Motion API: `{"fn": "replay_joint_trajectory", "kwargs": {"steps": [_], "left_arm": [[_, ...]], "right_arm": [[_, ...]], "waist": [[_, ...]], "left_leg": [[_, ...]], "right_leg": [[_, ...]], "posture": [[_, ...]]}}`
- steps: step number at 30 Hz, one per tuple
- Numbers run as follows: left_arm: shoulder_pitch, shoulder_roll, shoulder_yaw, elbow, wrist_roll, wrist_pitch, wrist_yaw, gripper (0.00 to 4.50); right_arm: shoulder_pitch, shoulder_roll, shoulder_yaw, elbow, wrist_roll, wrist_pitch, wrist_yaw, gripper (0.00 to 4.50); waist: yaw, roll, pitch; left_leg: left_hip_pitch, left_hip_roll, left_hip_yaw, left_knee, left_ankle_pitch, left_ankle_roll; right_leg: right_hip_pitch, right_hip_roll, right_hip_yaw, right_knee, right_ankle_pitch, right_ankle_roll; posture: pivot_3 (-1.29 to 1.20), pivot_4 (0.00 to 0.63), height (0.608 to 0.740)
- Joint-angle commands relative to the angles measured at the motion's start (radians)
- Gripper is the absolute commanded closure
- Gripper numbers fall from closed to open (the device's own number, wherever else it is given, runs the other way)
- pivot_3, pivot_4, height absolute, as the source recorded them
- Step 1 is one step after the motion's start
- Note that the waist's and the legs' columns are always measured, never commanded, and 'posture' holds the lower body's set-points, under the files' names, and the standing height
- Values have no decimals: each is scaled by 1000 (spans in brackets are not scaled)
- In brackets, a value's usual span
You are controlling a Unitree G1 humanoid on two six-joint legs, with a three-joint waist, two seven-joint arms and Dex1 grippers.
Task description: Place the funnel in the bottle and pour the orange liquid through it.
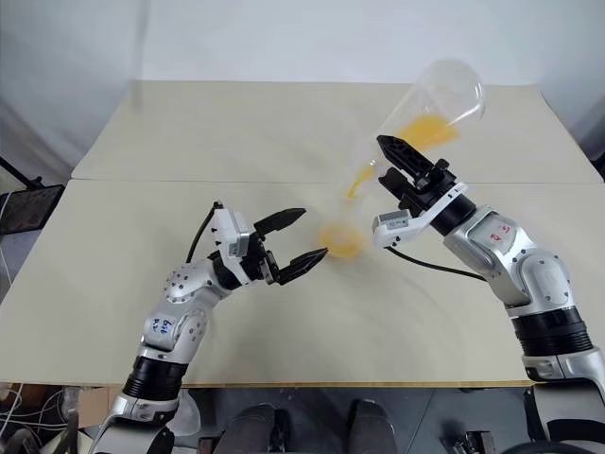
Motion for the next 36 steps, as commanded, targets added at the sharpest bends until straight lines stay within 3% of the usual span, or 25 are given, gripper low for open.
{"fn": "replay_joint_trajectory", "kwargs": {"steps": [1, 36], "left_arm": [[-15, -4, 1, -15, -3, -21, 0, 0], [-15, -20, -1, -13, -3, -34, 12, 0]], "right_arm": [[-24, -11, -22, -36, 13, 3, -28, 2085], [-52, -19, 2, -20, -19, -17, -57, 2085]], "waist": [[0, 0, 0], [0, 0, 0]], "left_leg": [[0, 0, 0, 0, 0, 0], [0, 0, 0, 0, 0, 0]], "right_leg": [[0, 0, 0, 0, 0, 0], [0, 0, 0, 0, 0, 0]], "posture": [[0, 150, 740], [0, 150, 740]]}}
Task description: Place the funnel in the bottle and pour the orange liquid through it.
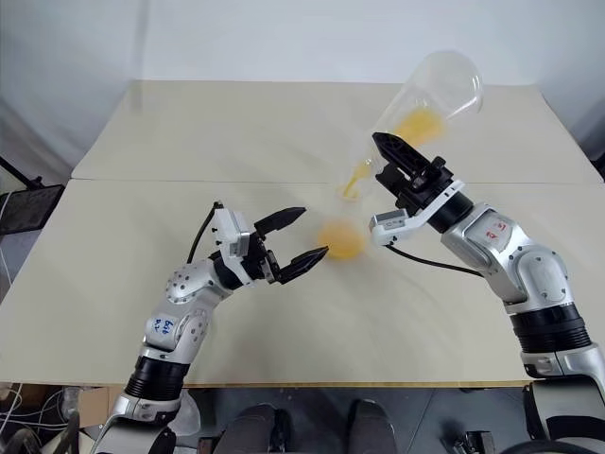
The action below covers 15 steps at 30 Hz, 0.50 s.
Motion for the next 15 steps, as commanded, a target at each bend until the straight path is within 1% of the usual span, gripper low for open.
{"fn": "replay_joint_trajectory", "kwargs": {"steps": [1, 15], "left_arm": [[-17, -8, 0, -13, -3, -23, 2, 0], [-23, -8, 0, -1, -3, -32, -2, 0]], "right_arm": [[-31, -19, -13, -21, 21, -14, -18, 2085], [-26, -25, -19, -30, -5, -17, -38, 2085]], "waist": [[0, 0, 0], [0, 0, 0]], "left_leg": [[0, 0, 0, 0, 0, 0], [0, 0, 0, 0, 0, 0]], "right_leg": [[0, 0, 0, 0, 0, 0], [0, 0, 0, 0, 0, 0]], "posture": [[0, 150, 740], [0, 150, 740]]}}
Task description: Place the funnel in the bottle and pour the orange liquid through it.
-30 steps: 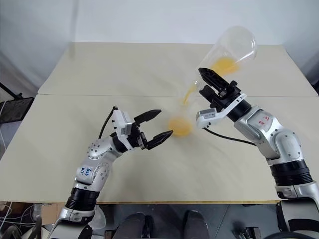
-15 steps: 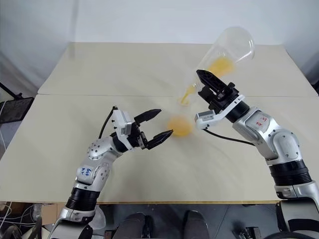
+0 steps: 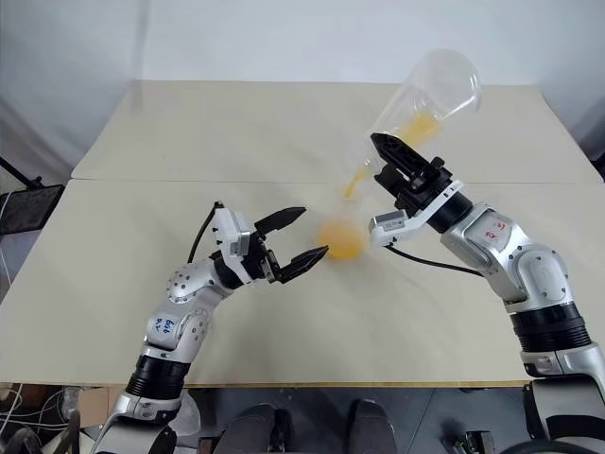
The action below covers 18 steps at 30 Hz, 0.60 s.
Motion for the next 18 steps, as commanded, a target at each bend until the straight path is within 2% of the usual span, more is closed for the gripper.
{"fn": "replay_joint_trajectory", "kwargs": {"steps": [1, 18], "left_arm": [[-18, -8, 0, -14, -3, -22, -1, 0], [-14, 0, 8, -22, -17, -29, -17, 0]], "right_arm": [[-23, -24, -19, -33, 5, 0, -23, 2085], [-19, -21, -19, -37, -5, 7, -33, 2085]], "waist": [[0, 0, 0], [0, 0, 0]], "left_leg": [[0, 0, 0, 0, 0, 0], [0, 0, 0, 0, 0, 0]], "right_leg": [[0, 0, 0, 0, 0, 0], [0, 0, 0, 0, 0, 0]], "posture": [[0, 150, 740], [0, 150, 740]]}}
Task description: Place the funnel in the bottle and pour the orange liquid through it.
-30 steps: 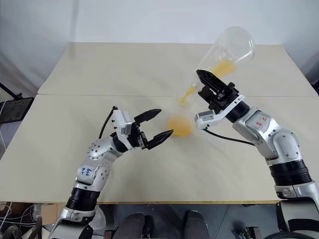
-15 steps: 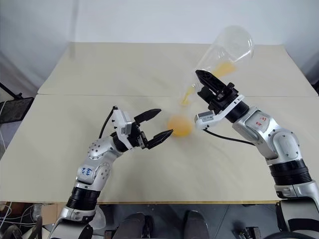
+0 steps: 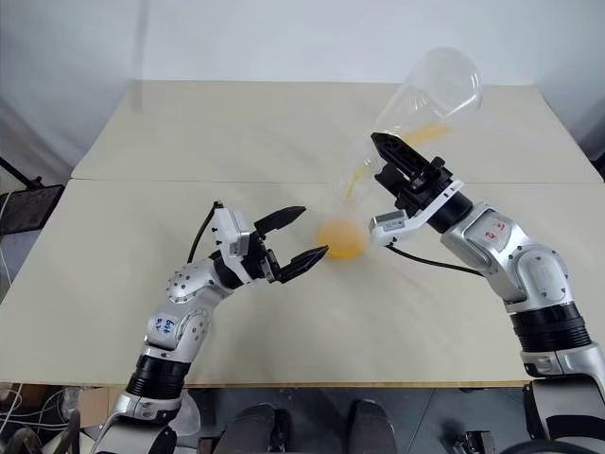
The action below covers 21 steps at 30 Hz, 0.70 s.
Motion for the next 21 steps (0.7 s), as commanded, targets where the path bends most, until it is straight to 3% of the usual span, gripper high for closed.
{"fn": "replay_joint_trajectory", "kwargs": {"steps": [1, 21], "left_arm": [[-13, 0, 9, -24, -14, -19, -8, 0], [-19, -5, 7, -16, -4, -28, 8, 0]], "right_arm": [[-19, -21, -19, -36, 7, 4, -25, 2085], [-38, -24, -17, -33, -23, 9, -51, 2085]], "waist": [[0, 0, 0], [0, 0, 0]], "left_leg": [[0, 0, 0, 0, 0, 0], [0, 0, 0, 0, 0, 0]], "right_leg": [[0, 0, 0, 0, 0, 0], [0, 0, 0, 0, 0, 0]], "posture": [[0, 150, 740], [0, 150, 740]]}}
